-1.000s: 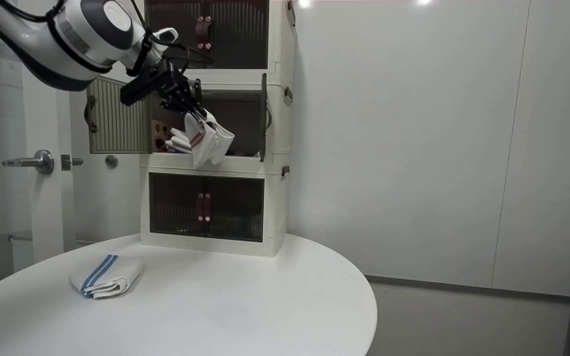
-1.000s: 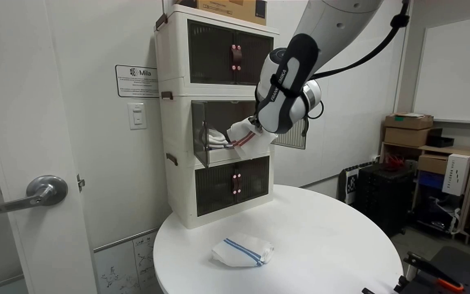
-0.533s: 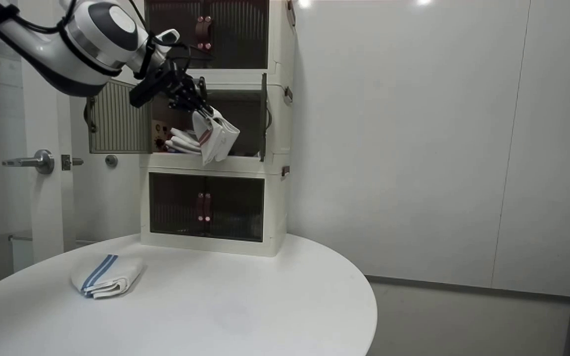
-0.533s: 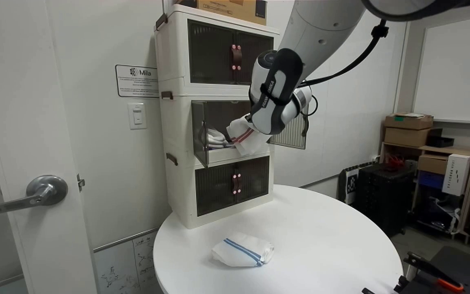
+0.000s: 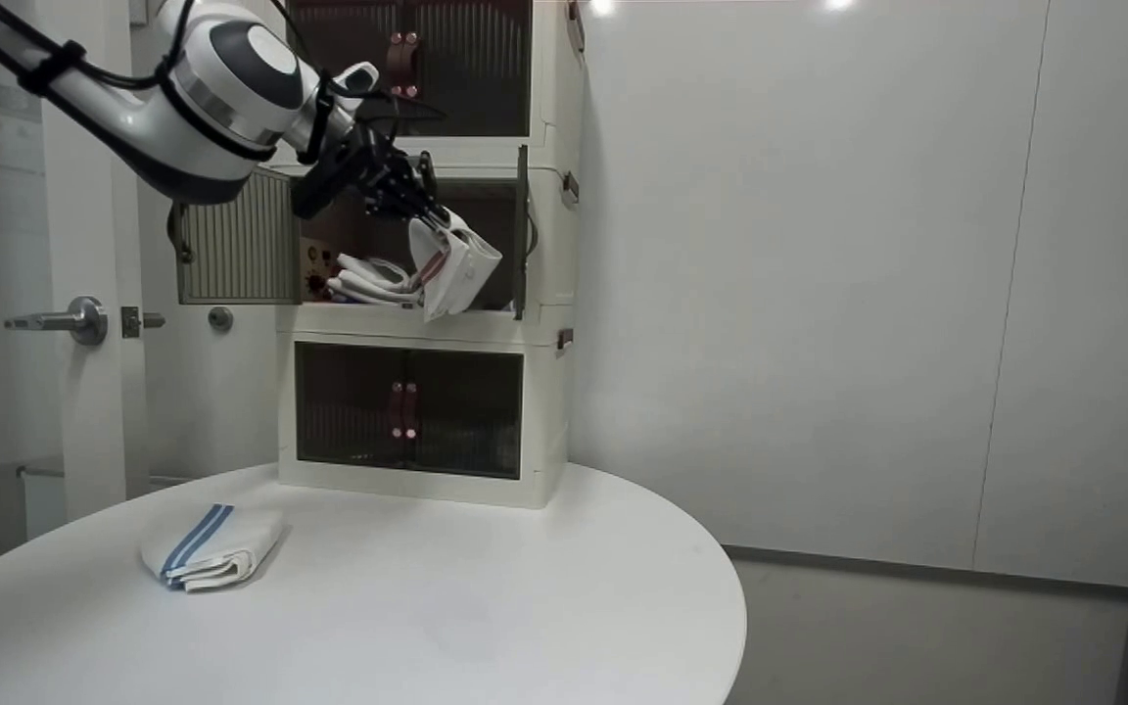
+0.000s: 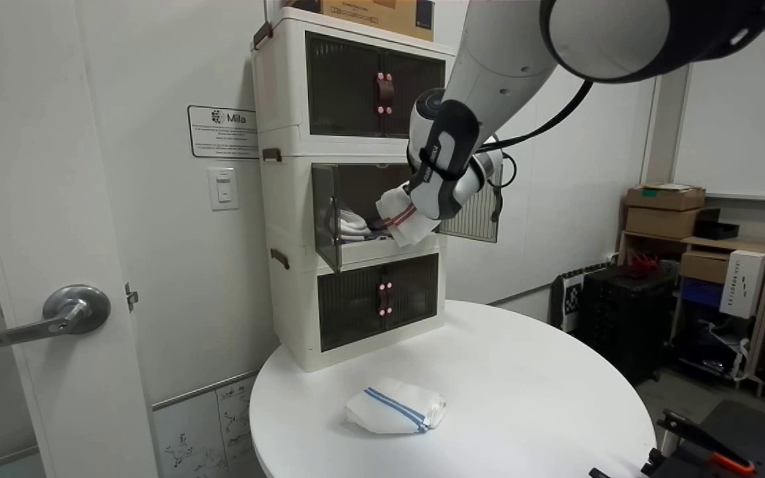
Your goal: Put the towel in the middle cabinet
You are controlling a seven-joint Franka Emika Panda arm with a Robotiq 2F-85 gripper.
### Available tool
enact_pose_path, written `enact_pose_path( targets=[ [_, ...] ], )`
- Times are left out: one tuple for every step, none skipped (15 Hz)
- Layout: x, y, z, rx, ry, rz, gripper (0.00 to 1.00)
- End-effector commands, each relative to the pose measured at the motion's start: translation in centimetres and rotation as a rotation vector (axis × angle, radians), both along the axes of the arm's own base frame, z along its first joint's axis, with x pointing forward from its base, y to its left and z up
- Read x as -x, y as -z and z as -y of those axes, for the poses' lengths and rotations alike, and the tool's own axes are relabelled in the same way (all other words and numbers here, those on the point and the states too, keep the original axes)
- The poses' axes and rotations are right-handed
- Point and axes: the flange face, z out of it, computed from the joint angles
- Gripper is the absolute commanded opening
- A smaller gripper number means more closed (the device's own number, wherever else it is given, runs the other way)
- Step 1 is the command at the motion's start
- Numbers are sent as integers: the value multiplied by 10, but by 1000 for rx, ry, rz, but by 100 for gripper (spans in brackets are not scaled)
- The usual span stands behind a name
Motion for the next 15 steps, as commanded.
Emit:
enact_pose_path(
  targets=[
    [-22,-4,6,0,17,40,8],
    [-26,-5,7,-2,17,43,8],
    [-30,-5,8,-5,14,49,8],
    [-34,-6,8,-7,13,53,8],
    [-39,-7,9,-14,10,56,8],
    [-42,-7,9,-17,8,59,8],
    [-47,-7,9,-24,6,61,8],
    [-50,-7,10,-29,5,65,8],
    [-55,-7,10,-32,5,70,8],
    [-58,-8,11,-33,4,75,8],
    [-62,-10,11,-32,3,85,8],
    [-65,-12,12,-32,5,92,8],
    [-68,-14,13,-33,8,104,8],
    [-71,-16,14,-37,10,112,8],
    [-74,-16,14,-41,14,119,8]
  ],
)
